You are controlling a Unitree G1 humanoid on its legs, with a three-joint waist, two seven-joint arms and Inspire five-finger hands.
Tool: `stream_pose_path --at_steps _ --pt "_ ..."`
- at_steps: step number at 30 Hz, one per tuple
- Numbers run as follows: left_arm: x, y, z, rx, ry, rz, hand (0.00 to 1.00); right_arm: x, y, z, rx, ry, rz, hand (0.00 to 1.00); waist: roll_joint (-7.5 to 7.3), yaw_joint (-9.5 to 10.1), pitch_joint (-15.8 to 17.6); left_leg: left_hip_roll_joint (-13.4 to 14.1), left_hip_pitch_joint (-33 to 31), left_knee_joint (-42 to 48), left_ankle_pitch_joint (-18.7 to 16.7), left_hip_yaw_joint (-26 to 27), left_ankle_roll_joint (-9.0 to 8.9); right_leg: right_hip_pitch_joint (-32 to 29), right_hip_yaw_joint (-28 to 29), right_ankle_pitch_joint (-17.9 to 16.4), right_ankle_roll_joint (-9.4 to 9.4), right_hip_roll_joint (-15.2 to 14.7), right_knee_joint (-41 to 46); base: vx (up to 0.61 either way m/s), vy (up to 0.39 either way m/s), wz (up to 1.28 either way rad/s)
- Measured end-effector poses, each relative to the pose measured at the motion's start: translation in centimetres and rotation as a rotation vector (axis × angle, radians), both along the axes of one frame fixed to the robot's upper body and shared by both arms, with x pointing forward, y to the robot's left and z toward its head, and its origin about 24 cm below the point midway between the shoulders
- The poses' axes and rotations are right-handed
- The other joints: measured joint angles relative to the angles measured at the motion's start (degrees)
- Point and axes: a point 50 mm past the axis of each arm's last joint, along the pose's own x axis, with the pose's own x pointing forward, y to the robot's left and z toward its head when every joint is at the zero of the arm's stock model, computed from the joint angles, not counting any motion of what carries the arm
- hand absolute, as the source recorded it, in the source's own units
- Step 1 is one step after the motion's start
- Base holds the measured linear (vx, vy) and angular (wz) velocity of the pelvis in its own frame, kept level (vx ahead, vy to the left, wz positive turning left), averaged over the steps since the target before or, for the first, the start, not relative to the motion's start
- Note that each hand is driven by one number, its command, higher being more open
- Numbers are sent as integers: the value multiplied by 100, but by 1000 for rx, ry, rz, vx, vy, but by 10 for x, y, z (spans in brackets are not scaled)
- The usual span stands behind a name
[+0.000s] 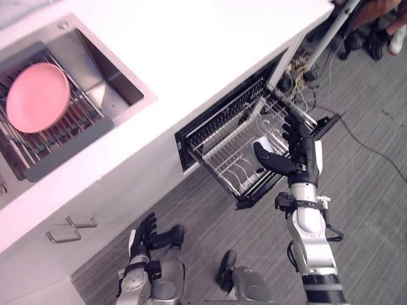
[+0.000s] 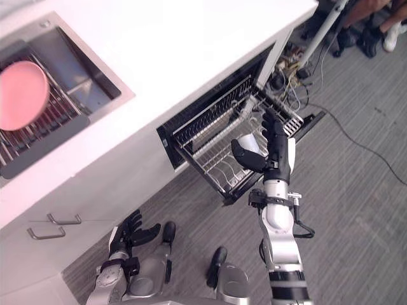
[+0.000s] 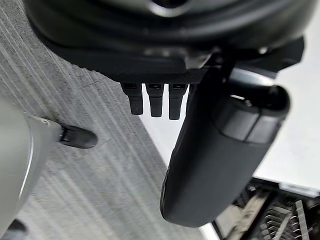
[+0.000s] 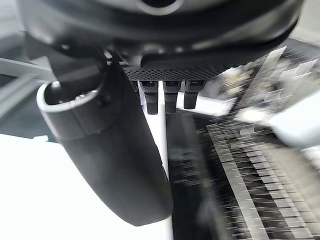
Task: Walk over to the sink, pick up the cup, carry it to the dishwasher, place the cup inside the dishwasher, then close the dishwasher door
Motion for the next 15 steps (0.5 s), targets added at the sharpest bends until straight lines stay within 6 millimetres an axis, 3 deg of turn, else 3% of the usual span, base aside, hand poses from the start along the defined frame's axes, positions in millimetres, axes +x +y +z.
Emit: stream_pose_path --at_steps 2,4,5,8,9,11,13,14,15 --pt "-3 0 -2 -11 5 21 90 -4 3 11 -14 -68 16 90 21 2 -134 -83 -12 197 -82 -251 -27 268 -314 -3 4 -4 -95 25 -37 59" --pt "-5 -1 -5 -14 18 20 90 -5 4 17 -36 -103 17 90 40 -8 -201 -128 -141 348 -112 -139 -11 382 -572 -22 28 -34 -123 -36 6 70" --pt "-8 -4 -8 -19 36 16 90 -6 3 21 -46 -123 16 90 96 -47 -251 -11 -271 478 -422 509 335 453 -818 -39 48 -31 -130 -71 20 87" --pt "-14 -4 -13 -15 73 10 90 -5 0 24 -101 -132 14 90 209 -75 -332 627 -482 1120 -661 2560 371 652 -1324 -41 67 -69 -166 -37 37 92" --pt "-17 -4 -14 -15 80 9 90 -4 -2 27 -141 -138 12 90 251 -66 -377 693 -560 1257 -694 2840 413 691 -1457 -61 141 -111 -167 4 66 76" --pt "-20 -3 -15 -12 88 8 90 -1 -2 31 -169 -153 16 90 273 -42 -398 625 -649 1361 -740 2778 465 717 -1568 -96 206 -181 -146 17 112 48" --pt "-27 -1 -18 0 112 -1 90 7 0 37 -215 -173 17 90 258 15 -393 449 -710 1717 -1004 2712 566 732 -1690 -350 282 -509 228 27 178 41" --pt "-29 0 -18 -3 112 -3 90 13 -1 37 -233 -166 12 90 220 25 -395 402 -735 2136 -1299 2749 608 750 -1751 -568 254 -768 623 93 212 31" --pt "-29 -1 -18 -2 114 -13 90 18 -3 34 -272 -144 10 90 269 48 -435 404 -725 2637 -1772 2749 704 785 -1729 -809 98 -957 1240 146 207 33"
